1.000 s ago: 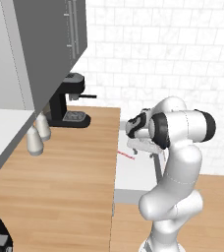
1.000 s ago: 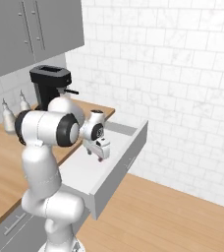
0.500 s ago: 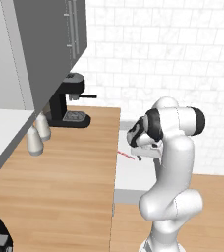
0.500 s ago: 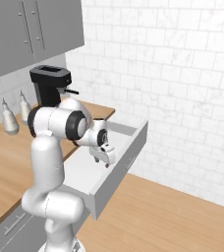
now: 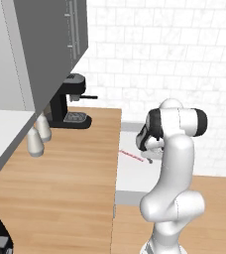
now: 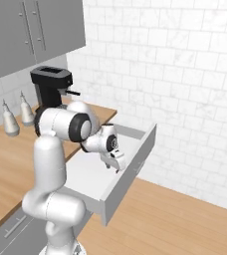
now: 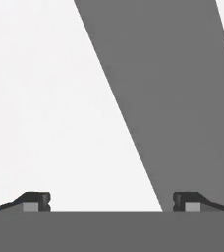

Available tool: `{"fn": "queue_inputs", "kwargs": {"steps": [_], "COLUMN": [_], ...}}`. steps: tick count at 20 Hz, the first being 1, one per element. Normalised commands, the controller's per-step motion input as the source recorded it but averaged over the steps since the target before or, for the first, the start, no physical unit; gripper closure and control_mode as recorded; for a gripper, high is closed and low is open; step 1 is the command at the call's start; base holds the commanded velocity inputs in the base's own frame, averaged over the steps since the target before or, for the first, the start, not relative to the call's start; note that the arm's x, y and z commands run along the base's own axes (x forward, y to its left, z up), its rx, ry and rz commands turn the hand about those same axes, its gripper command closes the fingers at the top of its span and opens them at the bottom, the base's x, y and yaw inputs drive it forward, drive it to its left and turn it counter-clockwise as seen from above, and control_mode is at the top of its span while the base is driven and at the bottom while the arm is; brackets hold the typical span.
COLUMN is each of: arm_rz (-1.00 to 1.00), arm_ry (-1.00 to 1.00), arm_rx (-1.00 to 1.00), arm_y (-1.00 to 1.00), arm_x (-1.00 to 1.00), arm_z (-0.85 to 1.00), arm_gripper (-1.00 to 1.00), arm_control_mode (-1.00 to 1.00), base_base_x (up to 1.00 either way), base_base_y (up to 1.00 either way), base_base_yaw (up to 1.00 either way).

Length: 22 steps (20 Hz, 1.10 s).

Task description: Take a straw from the drawer in front and place it inside the glass cup on the dining counter.

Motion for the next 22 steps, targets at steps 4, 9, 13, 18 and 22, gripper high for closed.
{"fn": "queue_inputs", "kwargs": {"steps": [4, 9, 13, 18, 22], "arm_rz": [0.00, 0.00, 0.04, 0.27, 0.43], "arm_ry": [0.00, -0.06, -0.14, -0.12, -0.01], "arm_rx": [-0.10, -0.10, -0.02, 0.06, 0.03], "arm_y": [-1.00, -1.00, -0.94, 0.17, 0.67], "arm_x": [-0.36, -0.47, -0.35, -0.05, 0.03], "arm_z": [-0.01, 0.02, 0.29, 0.92, 0.79], "arm_gripper": [-1.00, -1.00, -1.00, -1.00, -1.00], "arm_control_mode": [-1.00, -1.00, -1.00, -1.00, -1.00], "base_base_x": [0.00, 0.00, 0.00, 0.00, 0.00], "base_base_y": [0.00, 0.00, 0.00, 0.00, 0.00], "base_base_yaw": [0.00, 0.00, 0.00, 0.00, 0.00]}}
